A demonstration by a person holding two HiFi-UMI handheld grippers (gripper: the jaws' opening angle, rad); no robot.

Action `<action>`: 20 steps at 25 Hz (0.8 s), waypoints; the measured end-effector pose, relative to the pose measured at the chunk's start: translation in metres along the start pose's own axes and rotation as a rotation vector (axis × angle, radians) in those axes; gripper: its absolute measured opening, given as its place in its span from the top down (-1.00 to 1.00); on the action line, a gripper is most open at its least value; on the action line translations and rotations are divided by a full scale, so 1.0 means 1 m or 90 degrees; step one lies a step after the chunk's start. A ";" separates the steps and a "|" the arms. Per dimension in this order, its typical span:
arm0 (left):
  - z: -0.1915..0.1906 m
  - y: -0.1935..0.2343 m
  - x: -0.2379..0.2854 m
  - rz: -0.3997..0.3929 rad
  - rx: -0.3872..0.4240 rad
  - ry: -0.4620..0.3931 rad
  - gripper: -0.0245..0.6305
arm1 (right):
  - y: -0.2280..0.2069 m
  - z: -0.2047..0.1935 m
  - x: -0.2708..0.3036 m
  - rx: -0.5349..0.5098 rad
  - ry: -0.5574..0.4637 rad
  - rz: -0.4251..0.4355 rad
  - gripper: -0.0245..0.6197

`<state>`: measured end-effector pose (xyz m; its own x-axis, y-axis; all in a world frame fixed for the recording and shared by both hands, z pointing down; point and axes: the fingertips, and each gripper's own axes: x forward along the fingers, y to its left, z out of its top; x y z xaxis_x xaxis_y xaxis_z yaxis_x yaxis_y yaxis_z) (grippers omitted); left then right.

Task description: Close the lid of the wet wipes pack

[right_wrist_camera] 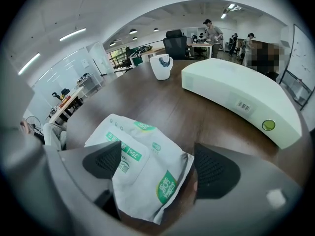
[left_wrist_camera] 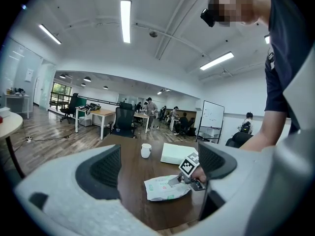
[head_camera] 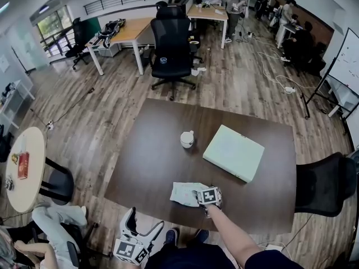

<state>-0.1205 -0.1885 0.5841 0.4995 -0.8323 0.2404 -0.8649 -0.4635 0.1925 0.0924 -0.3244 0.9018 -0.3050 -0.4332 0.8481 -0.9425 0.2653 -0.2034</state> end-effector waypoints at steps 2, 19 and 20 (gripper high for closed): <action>-0.002 0.001 0.001 0.000 0.000 0.001 -0.55 | -0.001 -0.003 0.003 0.017 0.010 0.003 -0.57; 0.011 0.001 0.008 -0.033 -0.002 -0.018 -0.55 | -0.010 -0.008 -0.003 0.038 0.030 -0.040 -0.64; 0.012 0.001 0.007 -0.035 -0.002 -0.019 -0.55 | -0.008 -0.007 -0.002 0.037 0.028 -0.036 -0.63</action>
<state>-0.1184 -0.1986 0.5748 0.5443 -0.8145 0.2007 -0.8363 -0.5078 0.2069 0.1016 -0.3195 0.9048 -0.2464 -0.4081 0.8790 -0.9647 0.1901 -0.1822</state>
